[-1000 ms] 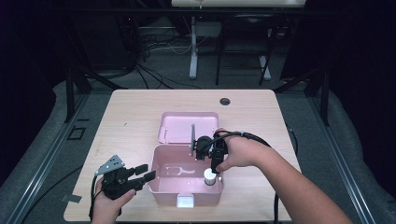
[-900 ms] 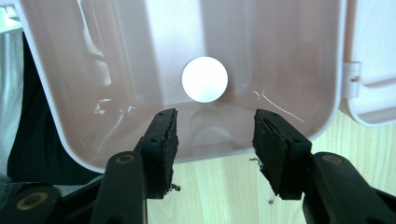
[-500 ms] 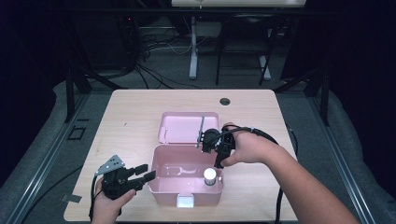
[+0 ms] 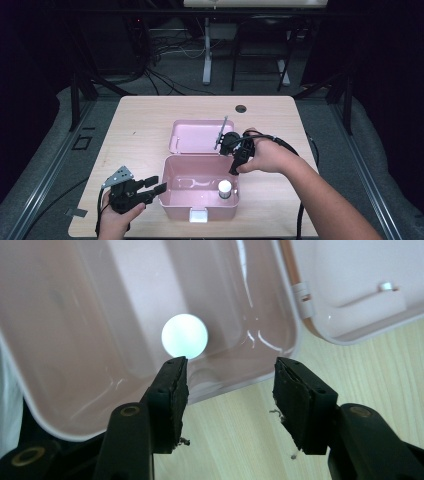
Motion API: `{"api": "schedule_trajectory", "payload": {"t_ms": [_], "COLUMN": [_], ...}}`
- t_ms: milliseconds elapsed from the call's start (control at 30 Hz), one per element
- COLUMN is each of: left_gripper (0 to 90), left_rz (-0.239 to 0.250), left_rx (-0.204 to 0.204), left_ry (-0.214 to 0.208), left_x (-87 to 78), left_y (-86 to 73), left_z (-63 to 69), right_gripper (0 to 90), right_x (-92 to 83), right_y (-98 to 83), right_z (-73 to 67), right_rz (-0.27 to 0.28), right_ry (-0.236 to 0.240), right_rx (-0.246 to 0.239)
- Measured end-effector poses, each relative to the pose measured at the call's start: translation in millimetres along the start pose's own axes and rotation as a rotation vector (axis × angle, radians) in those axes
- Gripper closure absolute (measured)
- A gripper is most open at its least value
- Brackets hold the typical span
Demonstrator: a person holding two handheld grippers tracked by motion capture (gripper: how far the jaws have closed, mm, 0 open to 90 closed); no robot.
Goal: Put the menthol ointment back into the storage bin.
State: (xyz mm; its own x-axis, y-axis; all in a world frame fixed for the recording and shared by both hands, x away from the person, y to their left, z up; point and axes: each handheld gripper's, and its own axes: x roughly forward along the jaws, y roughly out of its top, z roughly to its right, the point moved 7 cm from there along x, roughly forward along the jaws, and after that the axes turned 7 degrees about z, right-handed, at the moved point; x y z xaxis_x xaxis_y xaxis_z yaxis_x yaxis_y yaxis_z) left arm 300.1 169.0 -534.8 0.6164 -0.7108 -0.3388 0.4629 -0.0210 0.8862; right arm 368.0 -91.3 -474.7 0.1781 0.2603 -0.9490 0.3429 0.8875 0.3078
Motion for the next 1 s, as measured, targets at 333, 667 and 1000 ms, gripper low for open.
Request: {"api": "schedule_trajectory", "payload": {"t_ms": [333,667,1000], "left_gripper": [51.4,51.4,51.4], "left_rz": [0.0,0.001,0.003], "left_rx": [0.0,0.0,-0.001], "left_ry": [0.0,0.001,0.002], "left_x": [0.0,-0.1,-0.4], "left_y": [0.0,0.2,0.4], "left_z": [0.0,-0.1,-0.3], "right_gripper": [50.0,51.7,53.1], "right_x": [0.6,0.8,4.0], "right_y": [2.1,-2.5,-6.0], "right_z": [18.4,37.6,50.4], "right_rz": [0.088,0.179,0.242], "right_ry": [-0.072,-0.141,-0.143], "right_rx": [0.131,0.263,0.349]}}
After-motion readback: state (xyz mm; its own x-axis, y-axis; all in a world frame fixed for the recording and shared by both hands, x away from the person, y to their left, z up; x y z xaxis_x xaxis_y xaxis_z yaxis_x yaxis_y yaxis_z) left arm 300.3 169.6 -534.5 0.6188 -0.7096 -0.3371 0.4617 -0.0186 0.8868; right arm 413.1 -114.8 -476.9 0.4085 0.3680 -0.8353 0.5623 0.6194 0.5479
